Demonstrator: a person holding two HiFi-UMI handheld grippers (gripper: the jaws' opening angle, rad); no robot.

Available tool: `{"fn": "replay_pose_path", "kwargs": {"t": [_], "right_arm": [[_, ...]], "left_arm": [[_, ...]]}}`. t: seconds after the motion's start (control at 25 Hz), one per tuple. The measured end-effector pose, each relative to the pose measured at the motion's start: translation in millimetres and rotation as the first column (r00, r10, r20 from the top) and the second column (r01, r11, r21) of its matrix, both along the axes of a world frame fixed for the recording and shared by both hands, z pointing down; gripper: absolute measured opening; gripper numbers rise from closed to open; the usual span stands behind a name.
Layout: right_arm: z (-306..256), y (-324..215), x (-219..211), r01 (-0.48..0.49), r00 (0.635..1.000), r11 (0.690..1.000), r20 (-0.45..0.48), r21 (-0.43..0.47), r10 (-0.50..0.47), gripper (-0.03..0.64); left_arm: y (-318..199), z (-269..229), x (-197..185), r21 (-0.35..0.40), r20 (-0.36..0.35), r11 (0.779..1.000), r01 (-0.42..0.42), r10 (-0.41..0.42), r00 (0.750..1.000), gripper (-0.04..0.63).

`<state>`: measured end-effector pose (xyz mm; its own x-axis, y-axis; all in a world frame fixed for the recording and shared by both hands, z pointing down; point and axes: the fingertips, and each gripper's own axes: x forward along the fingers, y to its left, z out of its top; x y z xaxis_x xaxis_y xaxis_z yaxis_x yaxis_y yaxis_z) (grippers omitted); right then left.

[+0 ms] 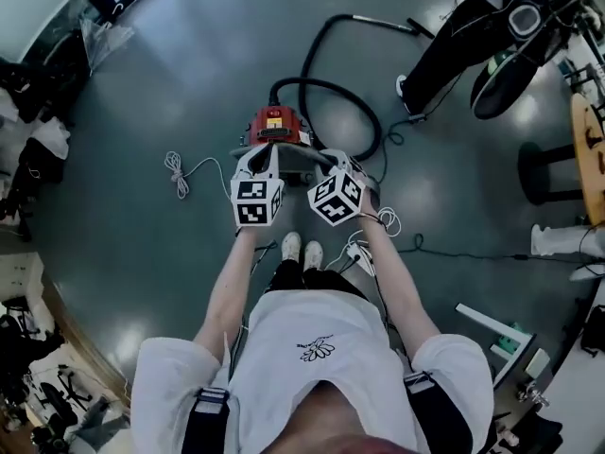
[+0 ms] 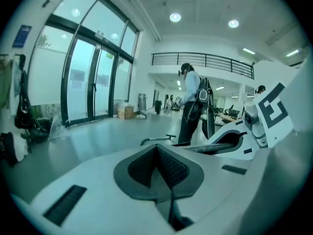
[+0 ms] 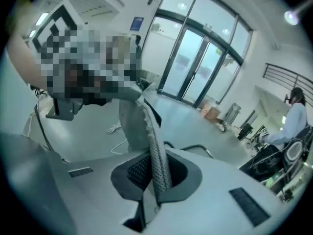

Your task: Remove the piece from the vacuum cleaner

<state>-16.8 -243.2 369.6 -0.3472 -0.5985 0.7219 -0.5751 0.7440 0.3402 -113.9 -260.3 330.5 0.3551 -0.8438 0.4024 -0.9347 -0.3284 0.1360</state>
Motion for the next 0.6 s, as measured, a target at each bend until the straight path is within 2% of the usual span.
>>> {"fn": "replay_pose_path", "kwargs": {"t": [0.12, 0.24, 0.32, 0.44, 0.6], "right_arm": [[-73.2, -17.6, 8.7, -0.072, 0.995, 0.983, 0.077, 0.171, 0.060, 0.021], [-127.8, -22.9, 8.7, -0.111, 0.987, 0.944, 0.146, 0.309, 0.068, 0.023], [-161.4, -23.3, 9.0, -0.139, 0.977, 0.922, 0.200, 0.362, 0.069, 0.023], [-210.9, -25.1, 11.3, -0.194, 0.952, 0.890, 0.298, 0.413, 0.069, 0.023], [-251.5, -18.7, 15.9, -0.256, 0.907, 0.855, 0.417, 0.452, 0.051, 0.023]], "left_arm": [[-1.5, -68.3, 5.9, 0.143, -0.015, 0.990, 0.021, -0.020, 1.000, 0.005], [1.7, -114.6, -4.3, 0.263, -0.004, 0.964, 0.045, -0.045, 0.999, 0.005], [5.1, -144.9, -15.8, 0.334, -0.007, 0.940, 0.069, -0.071, 0.997, 0.005], [10.1, -189.8, -32.8, 0.423, -0.050, 0.898, 0.124, -0.113, 0.992, 0.005], [21.0, -226.1, -42.1, 0.501, -0.089, 0.849, 0.168, -0.142, 0.986, 0.005]]}}
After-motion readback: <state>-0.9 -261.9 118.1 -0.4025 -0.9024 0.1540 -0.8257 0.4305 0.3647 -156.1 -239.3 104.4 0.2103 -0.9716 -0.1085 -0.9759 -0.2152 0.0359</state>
